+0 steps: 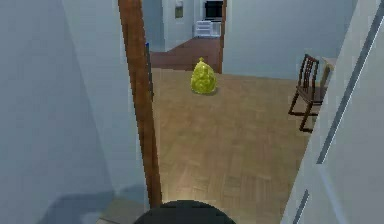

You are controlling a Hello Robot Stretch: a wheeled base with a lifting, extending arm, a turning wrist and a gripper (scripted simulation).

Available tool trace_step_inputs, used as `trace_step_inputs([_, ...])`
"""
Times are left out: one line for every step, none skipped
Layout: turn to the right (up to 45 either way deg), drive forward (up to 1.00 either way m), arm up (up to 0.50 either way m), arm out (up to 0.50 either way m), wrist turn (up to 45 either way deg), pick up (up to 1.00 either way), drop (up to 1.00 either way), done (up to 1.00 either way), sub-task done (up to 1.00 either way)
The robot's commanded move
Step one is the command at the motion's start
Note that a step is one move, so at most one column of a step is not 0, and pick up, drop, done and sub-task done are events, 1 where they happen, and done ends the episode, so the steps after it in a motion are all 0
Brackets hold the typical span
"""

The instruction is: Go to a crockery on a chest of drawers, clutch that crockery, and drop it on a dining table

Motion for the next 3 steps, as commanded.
trace_step_inputs([0.0, 0.45, 0.00, 0.00, 0.0, 0.00, 0.00, 0.00, 0.00])
trace_step_inputs([15.0, 0.00, 0.00, 0.00, 0.0, 0.00, 0.00, 0.00, 0.00])
trace_step_inputs([0.0, 1.00, 0.00, 0.00, 0.0, 0.00, 0.00, 0.00, 0.00])
